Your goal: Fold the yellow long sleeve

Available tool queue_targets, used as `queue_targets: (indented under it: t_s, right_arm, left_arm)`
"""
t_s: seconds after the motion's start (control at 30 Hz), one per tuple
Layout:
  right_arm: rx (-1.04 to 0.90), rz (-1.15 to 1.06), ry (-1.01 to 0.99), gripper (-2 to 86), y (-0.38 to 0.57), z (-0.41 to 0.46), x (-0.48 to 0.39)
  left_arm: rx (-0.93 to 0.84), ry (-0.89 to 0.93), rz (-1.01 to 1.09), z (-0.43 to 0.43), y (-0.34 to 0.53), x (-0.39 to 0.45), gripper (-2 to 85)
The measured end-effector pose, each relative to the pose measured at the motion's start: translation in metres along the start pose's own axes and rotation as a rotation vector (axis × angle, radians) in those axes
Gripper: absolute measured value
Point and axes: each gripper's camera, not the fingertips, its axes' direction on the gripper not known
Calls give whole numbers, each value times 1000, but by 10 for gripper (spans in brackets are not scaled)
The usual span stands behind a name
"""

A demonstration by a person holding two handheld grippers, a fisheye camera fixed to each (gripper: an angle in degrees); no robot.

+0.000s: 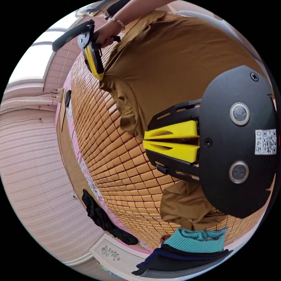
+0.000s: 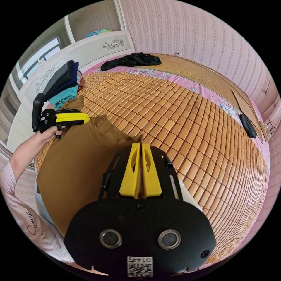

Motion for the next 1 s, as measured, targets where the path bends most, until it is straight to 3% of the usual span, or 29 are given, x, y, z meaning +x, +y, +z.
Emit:
queue_targets:
  t_s: [0.07,0.37,0.57,0.73,0.8,0.87,1.0]
  right_arm:
    - [-82,8,0,4,-3,19,1]
    - [69,127,31,68,47,-42,11]
    - [203,70,-81,75,211,-120,-69]
    - [116,297,-131,76,357,-110,-127]
    - [54,366,-102,85,399,-97,-149]
    - [165,396,-67,93,418,-104,-159]
    - [-15,402,-113,113,421,-93,-162]
  left_arm:
    - [-6,1,2,1,-2,0,2]
    - [86,13,-16,-97,63,-32,62]
    - [82,40,-66,-186,255,-3,66]
    - [97,122,-293,-208,426,45,86]
    - [123,98,-333,-214,454,61,92]
    - [113,82,-366,-214,467,72,98]
    - [61,90,-363,-209,468,86,114]
